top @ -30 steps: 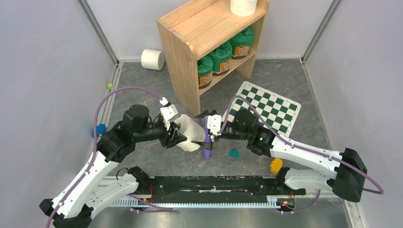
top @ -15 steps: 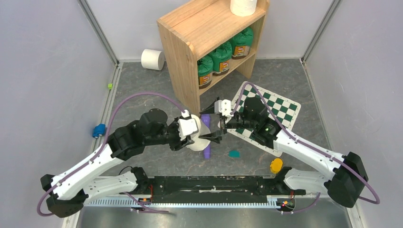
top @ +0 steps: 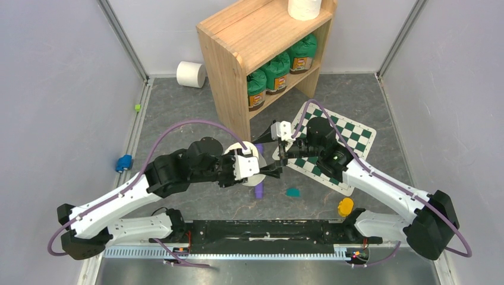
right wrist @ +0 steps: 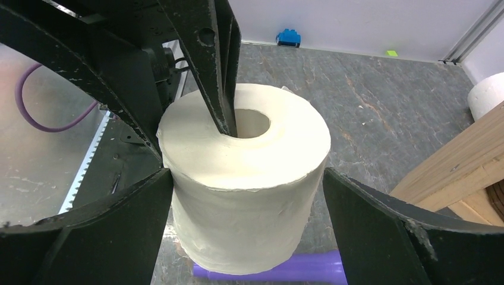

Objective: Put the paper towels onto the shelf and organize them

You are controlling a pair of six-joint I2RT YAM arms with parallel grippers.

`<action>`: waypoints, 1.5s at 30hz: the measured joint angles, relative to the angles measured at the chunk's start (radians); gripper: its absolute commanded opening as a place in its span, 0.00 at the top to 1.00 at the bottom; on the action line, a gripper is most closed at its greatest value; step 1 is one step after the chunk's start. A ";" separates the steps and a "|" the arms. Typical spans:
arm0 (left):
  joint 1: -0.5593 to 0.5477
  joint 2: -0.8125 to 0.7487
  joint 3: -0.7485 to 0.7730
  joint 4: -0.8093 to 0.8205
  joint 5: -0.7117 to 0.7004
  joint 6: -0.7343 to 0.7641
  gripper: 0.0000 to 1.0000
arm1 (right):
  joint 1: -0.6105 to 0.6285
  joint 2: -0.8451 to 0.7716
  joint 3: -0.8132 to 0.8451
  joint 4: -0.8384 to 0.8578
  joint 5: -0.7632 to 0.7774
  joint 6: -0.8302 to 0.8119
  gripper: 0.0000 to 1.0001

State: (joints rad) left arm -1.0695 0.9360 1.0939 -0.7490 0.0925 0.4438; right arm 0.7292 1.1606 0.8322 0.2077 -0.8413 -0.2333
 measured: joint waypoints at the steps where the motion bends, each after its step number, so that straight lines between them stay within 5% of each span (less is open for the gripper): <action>1: -0.005 0.005 0.005 -0.003 -0.006 0.003 0.97 | -0.003 0.000 0.000 -0.002 -0.003 0.002 0.02; 17: -0.117 0.058 0.058 -0.065 -0.069 0.040 0.98 | -0.037 0.053 0.019 -0.029 -0.186 -0.002 0.02; 23: -0.131 0.067 0.063 -0.072 -0.092 0.040 0.89 | -0.040 0.068 0.039 -0.063 -0.204 -0.023 0.16; 41: -0.158 0.013 0.061 0.067 -0.200 0.054 0.04 | -0.048 0.021 0.063 -0.122 -0.121 -0.027 0.69; 45: -0.159 -0.012 0.066 0.110 -0.246 0.059 0.00 | -0.060 0.013 0.063 -0.138 -0.090 -0.016 0.73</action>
State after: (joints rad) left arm -1.2285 0.9237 1.1595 -0.6392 -0.1532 0.5030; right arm 0.6689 1.1736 0.8955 0.0696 -0.9310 -0.2493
